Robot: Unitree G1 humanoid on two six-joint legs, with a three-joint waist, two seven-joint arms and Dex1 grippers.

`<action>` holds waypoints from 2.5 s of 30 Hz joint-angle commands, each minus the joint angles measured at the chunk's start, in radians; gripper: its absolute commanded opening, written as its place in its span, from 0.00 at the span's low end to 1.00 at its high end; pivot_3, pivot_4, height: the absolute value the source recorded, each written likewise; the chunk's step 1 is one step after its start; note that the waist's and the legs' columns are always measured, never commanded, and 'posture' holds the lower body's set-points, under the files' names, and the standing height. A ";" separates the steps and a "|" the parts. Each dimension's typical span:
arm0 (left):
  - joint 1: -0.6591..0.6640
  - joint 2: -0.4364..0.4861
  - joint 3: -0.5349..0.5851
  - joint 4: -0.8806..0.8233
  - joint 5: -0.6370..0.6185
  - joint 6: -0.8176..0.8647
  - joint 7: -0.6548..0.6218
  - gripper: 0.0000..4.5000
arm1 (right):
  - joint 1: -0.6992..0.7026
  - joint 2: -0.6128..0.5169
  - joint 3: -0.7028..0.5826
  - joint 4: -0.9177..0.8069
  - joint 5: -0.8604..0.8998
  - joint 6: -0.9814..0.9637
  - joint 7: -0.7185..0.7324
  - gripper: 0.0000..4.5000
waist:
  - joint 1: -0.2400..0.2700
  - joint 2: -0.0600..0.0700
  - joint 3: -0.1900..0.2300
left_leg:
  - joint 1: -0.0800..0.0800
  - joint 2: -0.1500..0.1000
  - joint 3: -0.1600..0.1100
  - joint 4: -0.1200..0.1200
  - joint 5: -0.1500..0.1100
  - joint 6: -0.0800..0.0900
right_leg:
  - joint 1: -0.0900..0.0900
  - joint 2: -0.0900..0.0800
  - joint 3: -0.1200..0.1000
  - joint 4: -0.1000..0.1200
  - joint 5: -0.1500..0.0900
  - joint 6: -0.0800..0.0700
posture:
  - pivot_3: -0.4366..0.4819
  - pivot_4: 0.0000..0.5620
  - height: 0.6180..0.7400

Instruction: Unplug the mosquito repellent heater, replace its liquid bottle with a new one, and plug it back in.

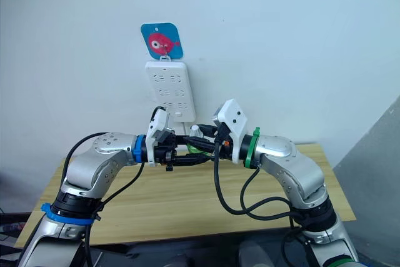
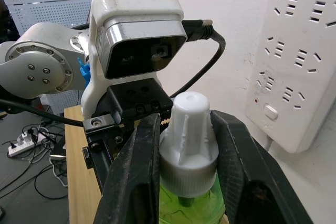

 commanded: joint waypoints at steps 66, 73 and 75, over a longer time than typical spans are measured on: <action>0.038 -0.068 0.004 -0.030 0.013 -0.107 0.060 0.51 | -0.033 -0.031 -0.021 -0.002 -0.002 -0.013 0.023 0.71 | -0.003 0.003 0.002 | 0.001 0.000 0.001 -0.001 0.000 0.000 | 0.002 0.000 0.001 -0.002 -0.001 0.001 | 0.30 0.08 1.00; 0.057 -0.061 0.013 -0.055 0.006 -0.102 0.064 0.51 | -0.053 -0.062 -0.045 0.034 0.022 -0.025 0.067 0.71 | -0.002 0.003 0.002 | 0.001 0.000 0.001 -0.001 0.000 0.000 | 0.002 0.000 0.001 -0.002 -0.001 0.001 | 0.31 0.08 1.00; 0.062 -0.059 0.016 -0.053 0.008 -0.105 0.065 0.51 | -0.057 -0.089 -0.069 0.028 0.054 -0.008 0.096 0.71 | -0.001 0.003 0.002 | 0.001 0.000 0.001 -0.001 0.000 0.000 | 0.002 0.000 0.001 -0.002 -0.001 0.001 | 0.33 0.07 1.00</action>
